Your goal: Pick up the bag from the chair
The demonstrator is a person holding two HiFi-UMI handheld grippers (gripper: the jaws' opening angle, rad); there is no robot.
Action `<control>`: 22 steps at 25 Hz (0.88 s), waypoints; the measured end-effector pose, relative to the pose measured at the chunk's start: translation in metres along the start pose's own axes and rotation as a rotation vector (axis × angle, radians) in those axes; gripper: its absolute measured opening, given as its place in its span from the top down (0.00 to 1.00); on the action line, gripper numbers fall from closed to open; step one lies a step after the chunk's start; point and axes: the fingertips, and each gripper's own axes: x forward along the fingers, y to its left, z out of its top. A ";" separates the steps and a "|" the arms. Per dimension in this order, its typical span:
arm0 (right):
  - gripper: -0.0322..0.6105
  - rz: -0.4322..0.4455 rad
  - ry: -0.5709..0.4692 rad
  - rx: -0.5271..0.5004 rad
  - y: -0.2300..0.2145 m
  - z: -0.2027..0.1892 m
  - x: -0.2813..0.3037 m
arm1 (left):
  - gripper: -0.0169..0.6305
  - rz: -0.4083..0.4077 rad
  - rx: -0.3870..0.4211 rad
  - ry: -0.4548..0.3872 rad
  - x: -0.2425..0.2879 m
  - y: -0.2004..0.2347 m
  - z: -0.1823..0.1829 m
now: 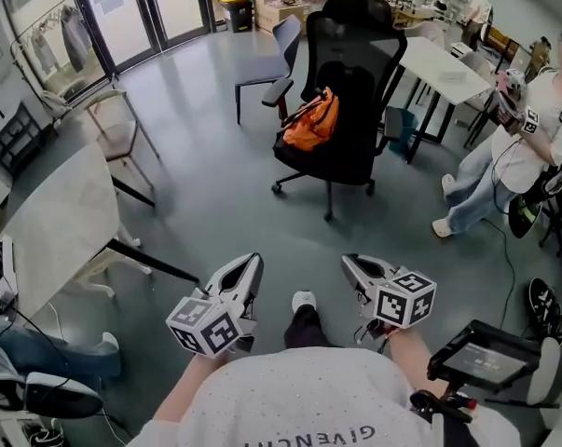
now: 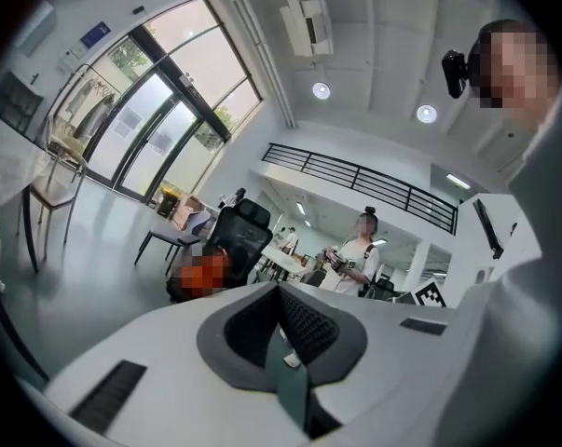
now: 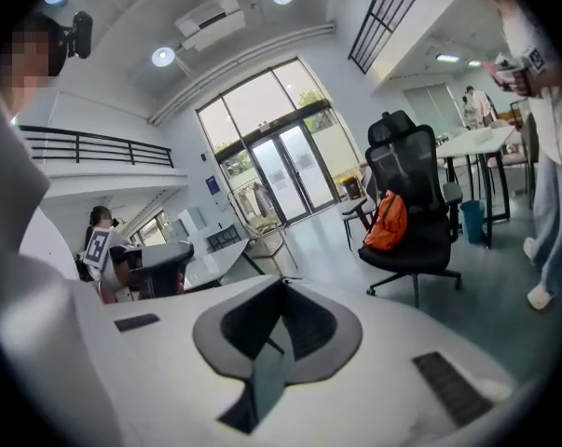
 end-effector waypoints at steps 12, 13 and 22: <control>0.94 0.039 -0.044 -0.132 -0.067 0.128 0.104 | 0.97 0.057 -0.020 -0.065 0.107 0.068 0.077; 0.94 0.035 -0.050 -0.138 -0.075 0.138 0.109 | 0.97 0.053 -0.020 -0.068 0.118 0.072 0.082; 0.94 -0.023 -0.092 -0.077 -0.154 0.195 0.138 | 0.97 0.032 0.015 -0.086 0.204 0.096 0.113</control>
